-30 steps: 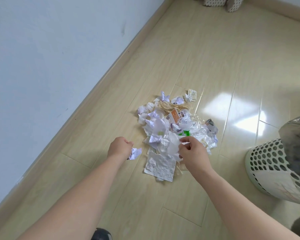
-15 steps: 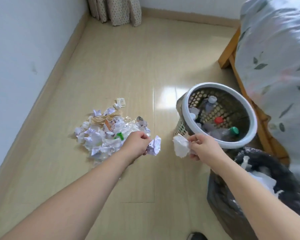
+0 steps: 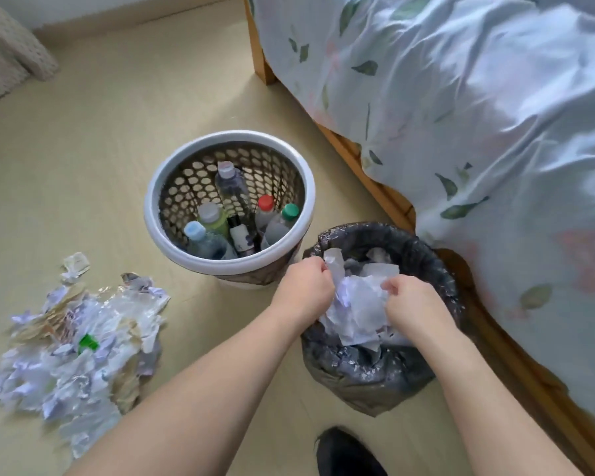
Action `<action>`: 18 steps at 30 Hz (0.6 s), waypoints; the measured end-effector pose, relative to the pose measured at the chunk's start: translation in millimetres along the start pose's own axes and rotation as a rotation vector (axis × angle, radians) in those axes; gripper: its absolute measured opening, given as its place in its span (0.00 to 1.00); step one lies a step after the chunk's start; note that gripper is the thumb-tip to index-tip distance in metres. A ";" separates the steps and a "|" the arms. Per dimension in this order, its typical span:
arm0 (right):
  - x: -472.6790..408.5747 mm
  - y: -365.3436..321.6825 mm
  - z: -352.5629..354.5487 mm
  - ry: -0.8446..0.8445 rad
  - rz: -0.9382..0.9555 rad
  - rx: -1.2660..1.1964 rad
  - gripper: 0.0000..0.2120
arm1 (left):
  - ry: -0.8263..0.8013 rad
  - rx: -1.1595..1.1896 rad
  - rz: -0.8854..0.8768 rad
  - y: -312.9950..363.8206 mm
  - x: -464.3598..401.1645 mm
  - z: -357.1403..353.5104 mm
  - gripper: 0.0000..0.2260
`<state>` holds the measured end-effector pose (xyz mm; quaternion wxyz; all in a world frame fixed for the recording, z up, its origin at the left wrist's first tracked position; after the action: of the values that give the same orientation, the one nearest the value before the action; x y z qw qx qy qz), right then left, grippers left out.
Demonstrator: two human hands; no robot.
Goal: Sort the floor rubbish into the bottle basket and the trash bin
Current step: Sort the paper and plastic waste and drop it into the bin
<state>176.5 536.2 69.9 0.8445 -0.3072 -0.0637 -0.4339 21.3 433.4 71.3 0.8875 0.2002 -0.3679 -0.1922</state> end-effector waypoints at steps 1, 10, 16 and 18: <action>-1.5 3.5 -0.2 0.046 0.025 -0.008 0.20 | 0.016 -0.027 -0.011 1.7 -2.8 -3.6 0.10; 4.7 -75.3 -16.6 0.382 0.494 -0.060 0.14 | 0.187 0.078 -0.255 -6.9 13.3 39.7 0.07; 24.9 -168.2 -82.2 0.193 0.732 -0.066 0.16 | 0.230 0.018 -0.272 -103.6 36.3 77.6 0.06; 28.0 -189.5 -114.3 0.056 0.749 -0.055 0.14 | 0.229 0.007 -0.208 -154.1 41.2 91.7 0.06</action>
<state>29.3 368.8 76.4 0.9375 -0.3198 0.0880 -0.1050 -48.6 263.3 77.9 0.8983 0.2609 -0.2420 -0.2576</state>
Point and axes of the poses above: each hand's wrist, its own x-axis away from the middle knuckle, its own z-axis out of the back of the hand, y = z × x, the point moved 8 cm from there along -x, towards the middle knuckle, and after that the axes turned 15 degrees about z, right-handed, at the moved point
